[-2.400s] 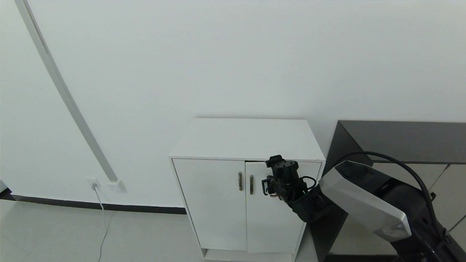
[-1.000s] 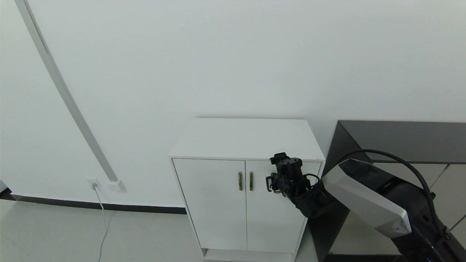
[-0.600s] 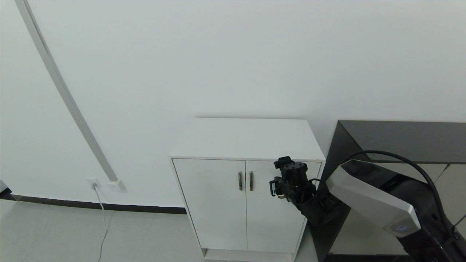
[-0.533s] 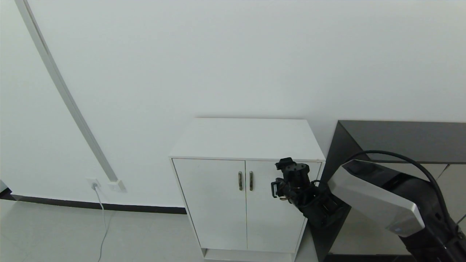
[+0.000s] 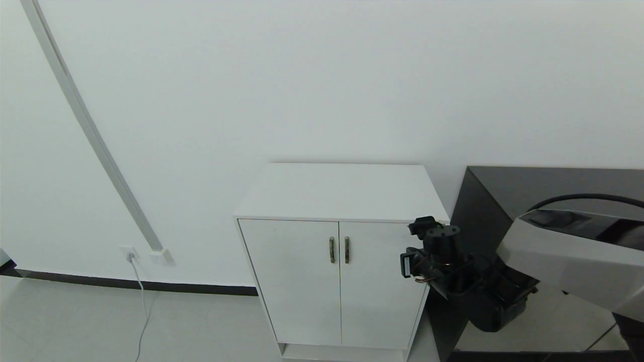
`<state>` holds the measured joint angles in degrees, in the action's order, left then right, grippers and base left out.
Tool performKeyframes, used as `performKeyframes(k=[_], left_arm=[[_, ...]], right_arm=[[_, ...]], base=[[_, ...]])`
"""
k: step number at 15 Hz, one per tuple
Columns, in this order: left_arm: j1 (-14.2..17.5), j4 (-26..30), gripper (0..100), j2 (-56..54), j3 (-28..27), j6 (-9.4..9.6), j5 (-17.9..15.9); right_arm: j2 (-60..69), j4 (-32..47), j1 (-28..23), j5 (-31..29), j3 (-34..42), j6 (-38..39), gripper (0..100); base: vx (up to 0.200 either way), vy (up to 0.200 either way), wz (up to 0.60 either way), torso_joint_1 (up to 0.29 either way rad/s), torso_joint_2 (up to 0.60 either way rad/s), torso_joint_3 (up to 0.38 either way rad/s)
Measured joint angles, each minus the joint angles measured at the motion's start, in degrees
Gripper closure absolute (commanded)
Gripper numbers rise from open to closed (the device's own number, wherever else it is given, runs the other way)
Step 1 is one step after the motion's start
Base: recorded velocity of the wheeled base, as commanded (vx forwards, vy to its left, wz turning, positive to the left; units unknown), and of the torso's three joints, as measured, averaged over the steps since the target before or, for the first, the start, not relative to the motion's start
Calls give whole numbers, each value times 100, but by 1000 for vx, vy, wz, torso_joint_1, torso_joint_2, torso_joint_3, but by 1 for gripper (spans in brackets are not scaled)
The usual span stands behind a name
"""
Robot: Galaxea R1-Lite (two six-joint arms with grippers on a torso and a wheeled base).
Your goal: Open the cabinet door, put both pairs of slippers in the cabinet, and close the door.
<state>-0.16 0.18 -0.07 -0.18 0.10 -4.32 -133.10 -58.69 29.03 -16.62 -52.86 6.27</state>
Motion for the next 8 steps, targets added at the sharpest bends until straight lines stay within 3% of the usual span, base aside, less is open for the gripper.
performKeyframes(k=[8], left_arm=[[0,0,100,0,0,-10,0]], right_arm=[[1625,-268,-445,-486,1940,-129,100]], base=[[0,0,0,0,0,0]])
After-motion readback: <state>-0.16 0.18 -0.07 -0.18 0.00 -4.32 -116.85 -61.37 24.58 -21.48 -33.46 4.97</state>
